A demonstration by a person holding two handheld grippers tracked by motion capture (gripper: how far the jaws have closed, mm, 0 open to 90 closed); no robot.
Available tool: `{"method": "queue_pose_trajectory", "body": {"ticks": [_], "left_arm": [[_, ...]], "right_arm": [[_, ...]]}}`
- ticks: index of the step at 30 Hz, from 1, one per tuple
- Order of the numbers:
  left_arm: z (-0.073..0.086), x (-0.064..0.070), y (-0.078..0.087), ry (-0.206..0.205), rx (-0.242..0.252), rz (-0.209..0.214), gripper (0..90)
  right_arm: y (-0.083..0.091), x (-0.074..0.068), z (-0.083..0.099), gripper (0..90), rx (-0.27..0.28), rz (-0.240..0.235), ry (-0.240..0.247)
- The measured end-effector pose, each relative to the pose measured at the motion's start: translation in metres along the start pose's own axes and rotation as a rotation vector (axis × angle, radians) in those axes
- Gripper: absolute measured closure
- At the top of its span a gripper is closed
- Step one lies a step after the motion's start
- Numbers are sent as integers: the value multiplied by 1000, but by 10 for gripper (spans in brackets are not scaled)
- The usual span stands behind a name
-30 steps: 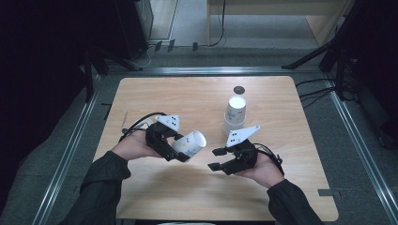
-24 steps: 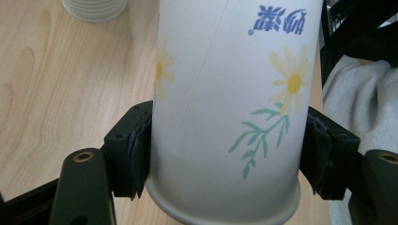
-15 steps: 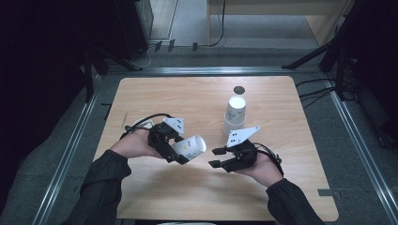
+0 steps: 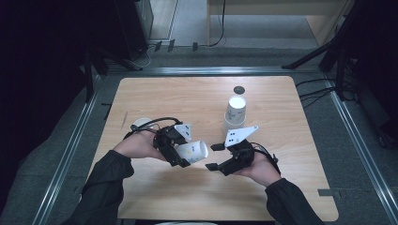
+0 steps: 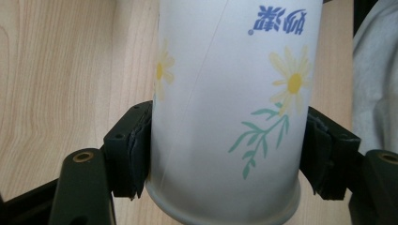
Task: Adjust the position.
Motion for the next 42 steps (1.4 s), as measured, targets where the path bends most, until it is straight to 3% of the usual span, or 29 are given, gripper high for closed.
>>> {"method": "queue_pose_trajectory", "body": {"ticks": [7, 11, 18, 26, 35, 38, 42], "left_arm": [[0, 10, -7, -52, -91, -19, 281], [-2, 15, -7, -61, -99, -15, 280], [-5, 20, -9, -72, -104, -9, 279], [-4, 21, -10, -76, -102, 0, 279], [-3, 22, -9, -95, -81, 6, 276], [-4, 21, -8, -90, -71, 21, 259], [-6, 17, -8, -64, -52, 7, 141]], "right_arm": [[-9, -2, -3, 234, 1, -2, 4], [-16, -8, -8, 234, 9, -27, 18], [-27, -14, -11, 258, -2, -55, 36], [-28, -15, -12, 300, 4, -71, 30], [-27, -18, -14, 344, 4, -60, 71], [-26, -20, -14, 344, 4, -64, 59], [-23, -18, -15, 348, 12, -57, 66]]}}
Point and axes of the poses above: each handheld gripper's, and its own axes: y roughly backward along the jaws, z roughly out of its underside, x roughly to its right, the point moved 7 cm from there along -y, roughly forward along the jaws
